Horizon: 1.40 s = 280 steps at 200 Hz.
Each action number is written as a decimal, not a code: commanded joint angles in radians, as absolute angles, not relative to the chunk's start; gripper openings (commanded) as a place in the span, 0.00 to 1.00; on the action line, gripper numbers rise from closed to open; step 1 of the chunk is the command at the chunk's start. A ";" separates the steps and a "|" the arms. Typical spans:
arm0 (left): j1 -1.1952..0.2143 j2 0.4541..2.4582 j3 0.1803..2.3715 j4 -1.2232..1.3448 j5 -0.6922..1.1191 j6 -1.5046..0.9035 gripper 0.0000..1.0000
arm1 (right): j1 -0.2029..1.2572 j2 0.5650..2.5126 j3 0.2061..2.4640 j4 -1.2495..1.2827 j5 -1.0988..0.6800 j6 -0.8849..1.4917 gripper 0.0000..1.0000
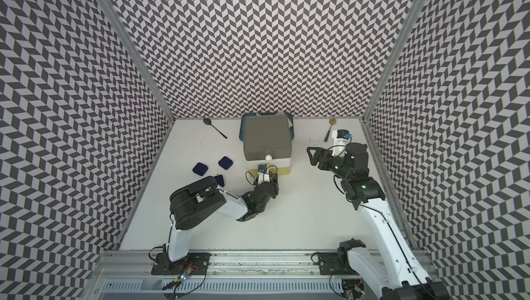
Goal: Place the brooch boxes into the drawer by color
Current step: Open the drawer in the storage box.
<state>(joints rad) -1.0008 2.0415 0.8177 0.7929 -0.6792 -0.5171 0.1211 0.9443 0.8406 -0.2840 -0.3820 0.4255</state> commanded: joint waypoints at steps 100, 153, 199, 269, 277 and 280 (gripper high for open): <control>-0.992 2.056 0.836 0.766 -0.701 -0.527 0.17 | 0.114 0.945 0.856 -0.258 -0.385 0.409 0.83; -0.998 2.045 0.826 0.758 -0.706 -0.526 0.00 | 0.112 0.939 0.854 -0.261 -0.385 0.410 0.83; -1.021 2.036 0.805 0.761 -0.724 -0.532 0.00 | 0.112 0.933 0.851 -0.262 -0.385 0.411 0.83; -1.054 2.017 0.785 0.736 -0.750 -0.553 0.00 | 0.112 0.924 0.851 -0.265 -0.393 0.417 0.84; -1.055 2.015 0.780 0.736 -0.751 -0.558 0.00 | 0.112 0.922 0.853 -0.268 -0.393 0.416 0.84; -1.057 2.015 0.778 0.735 -0.753 -0.558 0.00 | 0.112 0.922 0.853 -0.268 -0.393 0.417 0.84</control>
